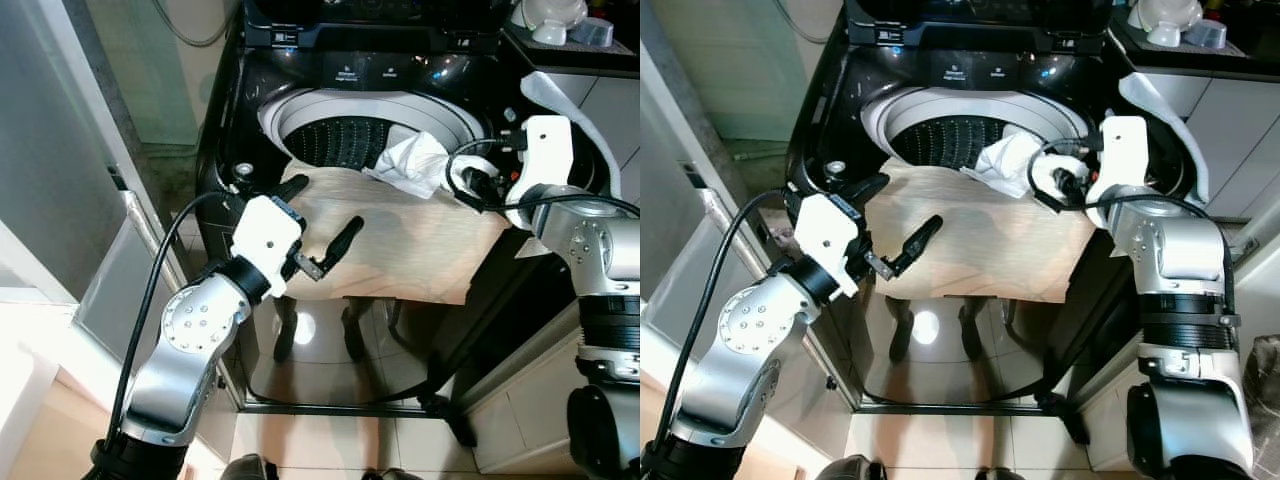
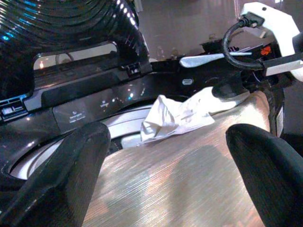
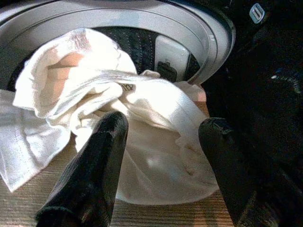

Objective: Clothes washing

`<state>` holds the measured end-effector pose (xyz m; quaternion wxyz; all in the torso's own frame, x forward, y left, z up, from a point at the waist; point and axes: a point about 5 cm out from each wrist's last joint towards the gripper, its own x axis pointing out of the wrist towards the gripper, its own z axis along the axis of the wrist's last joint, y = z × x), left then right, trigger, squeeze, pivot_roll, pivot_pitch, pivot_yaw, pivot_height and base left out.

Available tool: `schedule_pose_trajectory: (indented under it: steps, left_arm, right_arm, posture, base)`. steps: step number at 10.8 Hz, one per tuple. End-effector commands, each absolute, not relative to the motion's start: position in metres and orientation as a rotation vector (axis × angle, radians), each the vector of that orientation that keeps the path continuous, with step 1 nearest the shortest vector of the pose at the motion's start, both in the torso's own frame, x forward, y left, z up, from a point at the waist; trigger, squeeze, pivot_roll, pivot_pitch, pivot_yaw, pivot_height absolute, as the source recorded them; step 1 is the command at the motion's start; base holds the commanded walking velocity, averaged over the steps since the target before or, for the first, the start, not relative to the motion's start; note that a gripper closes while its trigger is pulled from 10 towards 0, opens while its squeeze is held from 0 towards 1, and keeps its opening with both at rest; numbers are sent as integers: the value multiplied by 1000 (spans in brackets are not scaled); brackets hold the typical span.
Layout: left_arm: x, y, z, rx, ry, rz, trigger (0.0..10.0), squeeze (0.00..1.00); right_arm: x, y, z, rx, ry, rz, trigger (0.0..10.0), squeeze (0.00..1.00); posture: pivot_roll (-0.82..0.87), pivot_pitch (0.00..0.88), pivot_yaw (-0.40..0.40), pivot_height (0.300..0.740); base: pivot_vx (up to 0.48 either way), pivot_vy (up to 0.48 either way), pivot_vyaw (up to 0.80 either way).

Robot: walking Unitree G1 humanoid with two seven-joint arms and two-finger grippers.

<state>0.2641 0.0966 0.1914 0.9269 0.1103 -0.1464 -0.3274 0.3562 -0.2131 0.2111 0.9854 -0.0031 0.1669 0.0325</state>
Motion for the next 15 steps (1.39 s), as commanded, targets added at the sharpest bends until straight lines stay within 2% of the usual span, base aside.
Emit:
schedule_pose_trajectory:
  steps: [1,4,7,10,11,12,13,14,15]
  left_arm:
    - [264,96,194,236,-308,-665,10000,0]
    - [266,96,197,238,-321,-642,10000,0]
    - [267,93,200,234,-339,-635,10000,0]
    - [267,88,201,231,-340,-651,10000,0]
    - [267,88,201,230,-339,-650,10000,0]
    - [268,87,201,231,-340,-649,10000,0]
    - [268,87,201,233,-341,-649,10000,0]
    - [269,88,201,236,-341,-644,10000,0]
    - [270,88,201,237,-339,-643,10000,0]
  right_arm:
    - [360,-211,206,-12,358,45,10000,0]
    - [379,-199,155,-35,482,3,10000,0]
    - [401,-177,163,-112,373,-16,10000,0]
    - [400,-150,141,-134,429,-2,10000,0]
    - [402,-144,144,-158,376,-3,10000,0]
    - [411,-134,171,-198,196,-8,10000,0]
    - [415,-126,187,-188,103,14,10000,0]
    - [420,-120,227,-75,-102,-9,10000,0]
    - [421,-116,247,-32,-202,-2,10000,0]
  posture:
    - [79,44,-31,740]
    - [112,24,-44,740]
    - [125,18,-37,740]
    - [140,28,-35,740]
    - [141,28,-35,740]
    - [146,23,-33,740]
    - [147,22,-33,740]
    - [141,22,-28,740]
    - [131,22,-23,740]
  base:
    - [0,0,0]
    - [0,0,0]
    - [0,0,0]
    - [0,0,0]
    - [0,0,0]
    - [0,0,0]
    - [0,0,0]
    - [0,0,0]
    - [0,0,0]
